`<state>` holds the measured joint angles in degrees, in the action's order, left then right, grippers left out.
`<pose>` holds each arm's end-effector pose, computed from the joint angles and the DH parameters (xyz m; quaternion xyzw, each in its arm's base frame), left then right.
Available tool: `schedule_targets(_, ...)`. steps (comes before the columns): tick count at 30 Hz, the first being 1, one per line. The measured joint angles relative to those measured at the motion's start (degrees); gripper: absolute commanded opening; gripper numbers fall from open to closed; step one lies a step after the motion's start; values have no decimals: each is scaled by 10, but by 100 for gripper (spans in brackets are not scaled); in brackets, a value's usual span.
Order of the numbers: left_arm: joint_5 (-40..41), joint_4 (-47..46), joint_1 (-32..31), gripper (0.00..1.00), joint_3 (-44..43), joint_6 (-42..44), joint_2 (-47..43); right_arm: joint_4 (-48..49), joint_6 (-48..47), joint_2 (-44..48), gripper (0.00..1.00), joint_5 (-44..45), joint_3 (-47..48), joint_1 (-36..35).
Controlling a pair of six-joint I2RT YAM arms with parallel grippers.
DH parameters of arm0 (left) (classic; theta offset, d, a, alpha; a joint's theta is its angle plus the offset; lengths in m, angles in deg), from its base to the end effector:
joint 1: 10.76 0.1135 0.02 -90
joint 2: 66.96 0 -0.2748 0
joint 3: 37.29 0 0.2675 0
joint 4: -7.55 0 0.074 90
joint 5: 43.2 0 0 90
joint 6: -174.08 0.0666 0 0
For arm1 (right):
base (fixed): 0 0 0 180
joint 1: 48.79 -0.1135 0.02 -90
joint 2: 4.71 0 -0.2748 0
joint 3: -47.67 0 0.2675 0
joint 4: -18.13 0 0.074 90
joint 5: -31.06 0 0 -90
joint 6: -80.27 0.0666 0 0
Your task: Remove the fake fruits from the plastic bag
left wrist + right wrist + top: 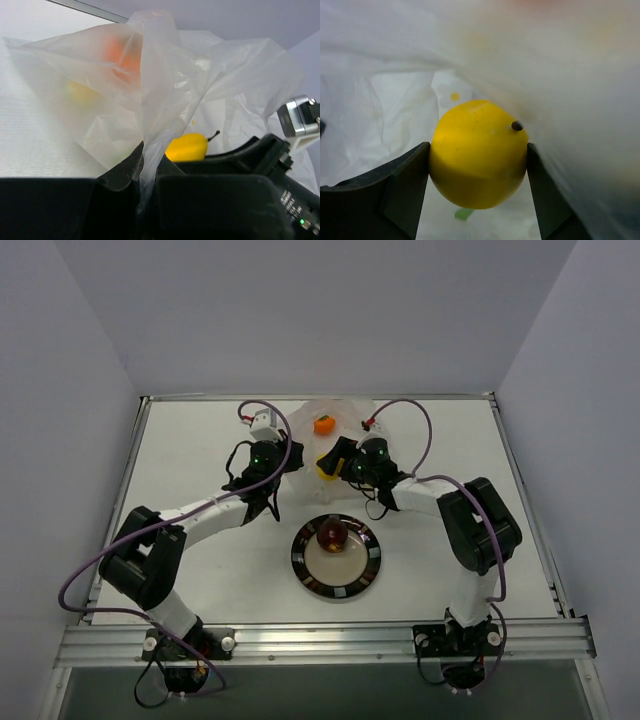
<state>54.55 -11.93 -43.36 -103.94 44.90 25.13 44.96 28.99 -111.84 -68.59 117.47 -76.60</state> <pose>0.3509 -0.2138 0.2587 -0.0877 0.7374 -0.3508 0.5705 0.3937 0.2203 0.1884 0.0193 0.7678 0.4036 0.4973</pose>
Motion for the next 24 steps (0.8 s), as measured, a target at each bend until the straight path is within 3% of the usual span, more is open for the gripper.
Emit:
schedule_targets(4,1,11,10,3,-5,0,1,-21,-12,45,55,-51,-42,-4)
schedule_targets(14,9,32,28,2,-10,17,2,-46,-101,219,54,-66,-110,-52)
schedule_targets(24,2,31,27,3,-10,16,13,-110,-172,280,55,-113,-170,-140)
